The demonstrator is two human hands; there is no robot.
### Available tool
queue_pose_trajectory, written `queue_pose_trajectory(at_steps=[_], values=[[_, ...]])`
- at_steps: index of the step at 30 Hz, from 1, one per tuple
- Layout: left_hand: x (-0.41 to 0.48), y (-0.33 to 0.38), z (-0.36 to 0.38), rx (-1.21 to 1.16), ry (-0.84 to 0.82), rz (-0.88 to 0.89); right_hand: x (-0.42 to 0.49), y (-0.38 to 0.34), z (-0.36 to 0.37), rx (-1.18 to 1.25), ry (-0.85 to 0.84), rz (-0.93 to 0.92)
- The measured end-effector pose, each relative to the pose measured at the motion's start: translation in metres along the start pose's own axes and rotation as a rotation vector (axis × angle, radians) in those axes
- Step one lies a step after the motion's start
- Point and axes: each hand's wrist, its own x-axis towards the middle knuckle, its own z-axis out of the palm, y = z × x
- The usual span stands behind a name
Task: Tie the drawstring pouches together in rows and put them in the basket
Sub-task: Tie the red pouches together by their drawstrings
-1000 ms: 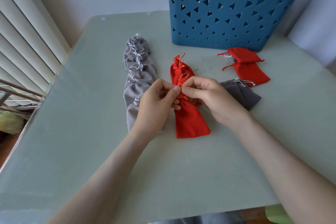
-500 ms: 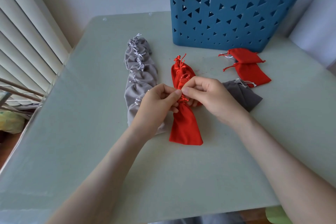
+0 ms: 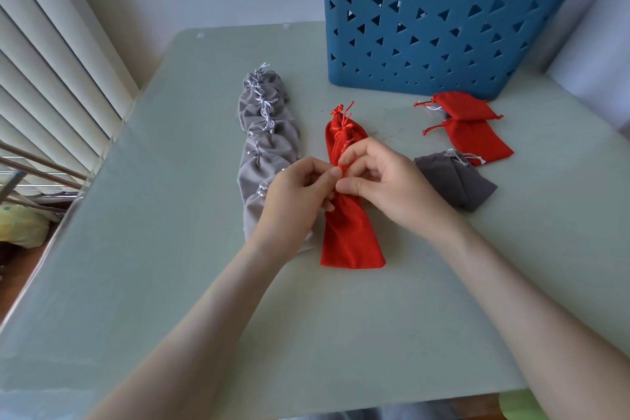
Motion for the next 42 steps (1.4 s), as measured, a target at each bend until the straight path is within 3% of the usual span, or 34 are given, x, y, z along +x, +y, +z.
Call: queue_pose_trajectory(at_steps=[14, 17, 22, 27, 35, 42], values=[[-0.003, 0.0, 0.002, 0.137, 0.071, 0.062, 0.0, 0.001, 0.002, -0.294, -0.001, 0.0], [-0.005, 0.002, 0.003, 0.114, 0.063, 0.075, 0.001, 0.003, -0.004, -0.15, -0.087, 0.057], [-0.005, 0.006, 0.002, -0.007, 0.008, 0.115, -0.001, 0.002, -0.009, 0.407, -0.219, 0.261], [-0.002, 0.002, -0.003, 0.084, -0.081, 0.251, 0.0, 0.001, -0.011, 0.728, -0.277, 0.448], [0.003, -0.005, -0.008, 0.475, -0.024, 0.671, -0.001, 0.002, -0.014, 0.738, -0.282, 0.473], [0.006, -0.007, -0.013, 0.608, -0.019, 0.788, -0.001, 0.001, -0.015, 0.603, -0.297, 0.433]])
